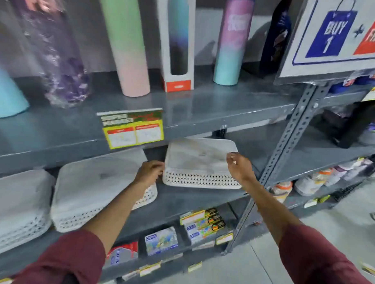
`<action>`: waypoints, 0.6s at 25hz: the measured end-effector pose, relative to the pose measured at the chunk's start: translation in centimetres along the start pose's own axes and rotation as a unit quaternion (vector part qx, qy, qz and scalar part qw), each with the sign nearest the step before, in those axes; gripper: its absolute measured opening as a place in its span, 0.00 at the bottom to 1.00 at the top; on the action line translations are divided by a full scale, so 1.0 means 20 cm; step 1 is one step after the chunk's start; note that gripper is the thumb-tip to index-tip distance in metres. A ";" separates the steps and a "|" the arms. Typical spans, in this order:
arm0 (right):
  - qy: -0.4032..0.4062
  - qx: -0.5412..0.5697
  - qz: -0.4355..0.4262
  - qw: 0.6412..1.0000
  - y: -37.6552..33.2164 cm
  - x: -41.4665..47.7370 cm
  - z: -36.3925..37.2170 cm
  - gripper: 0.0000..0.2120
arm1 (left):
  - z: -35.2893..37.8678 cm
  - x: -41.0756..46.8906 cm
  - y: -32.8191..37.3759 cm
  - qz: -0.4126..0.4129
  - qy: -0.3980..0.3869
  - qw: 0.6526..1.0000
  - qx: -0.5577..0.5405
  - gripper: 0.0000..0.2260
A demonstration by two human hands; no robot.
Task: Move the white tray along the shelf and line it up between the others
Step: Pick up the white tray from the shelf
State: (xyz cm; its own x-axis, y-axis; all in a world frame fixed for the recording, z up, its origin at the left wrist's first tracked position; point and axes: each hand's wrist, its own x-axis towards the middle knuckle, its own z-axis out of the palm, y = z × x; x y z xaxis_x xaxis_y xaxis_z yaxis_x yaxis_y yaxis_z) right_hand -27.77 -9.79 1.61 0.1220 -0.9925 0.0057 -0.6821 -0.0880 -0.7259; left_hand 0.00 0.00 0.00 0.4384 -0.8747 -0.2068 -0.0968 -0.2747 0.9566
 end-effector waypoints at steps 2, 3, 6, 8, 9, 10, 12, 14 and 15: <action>-0.011 -0.017 0.061 0.998 0.14 0.22 -0.04 0.22 | 0.12 0.16 0.02 -0.015 0.053 0.998 0.002 0.07; -0.021 -0.026 0.095 0.995 0.20 0.31 -0.06 0.24 | 0.17 0.24 0.03 -0.016 0.075 0.996 0.042 0.09; -0.117 0.067 0.227 0.964 0.28 0.44 -0.06 0.24 | 0.30 0.37 0.04 -0.081 0.076 0.986 0.125 0.17; -0.162 0.156 0.257 0.940 0.29 0.46 -0.07 0.19 | 0.33 0.44 -0.03 -0.122 0.046 0.987 0.090 0.17; -0.150 0.175 0.244 0.942 0.32 0.49 -0.05 0.18 | 0.34 0.48 -0.07 -0.130 0.046 0.988 0.064 0.17; -0.134 0.184 0.217 0.949 0.34 0.51 -0.05 0.19 | 0.34 0.48 -0.09 -0.128 0.054 0.990 0.028 0.16; -0.077 0.167 0.142 0.973 0.33 0.54 -0.06 0.26 | 0.35 0.48 -0.08 -0.097 0.095 0.990 -0.034 0.10; -0.034 0.177 0.109 0.978 0.27 0.54 -0.10 0.27 | 0.33 0.46 -0.04 -0.085 0.131 0.985 -0.070 0.06; -0.013 0.210 0.125 0.970 0.26 0.54 -0.10 0.23 | 0.32 0.44 -0.03 -0.081 0.140 0.981 -0.111 0.08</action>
State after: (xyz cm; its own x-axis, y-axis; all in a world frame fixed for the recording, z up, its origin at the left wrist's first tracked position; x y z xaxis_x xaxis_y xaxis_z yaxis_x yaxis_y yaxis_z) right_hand -31.44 -21.19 -0.77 0.0131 -0.9754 -0.2199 -0.3391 0.2025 -0.9187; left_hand -1.73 -10.11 -3.71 0.6624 -0.6747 -0.3256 0.1780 -0.2805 0.9432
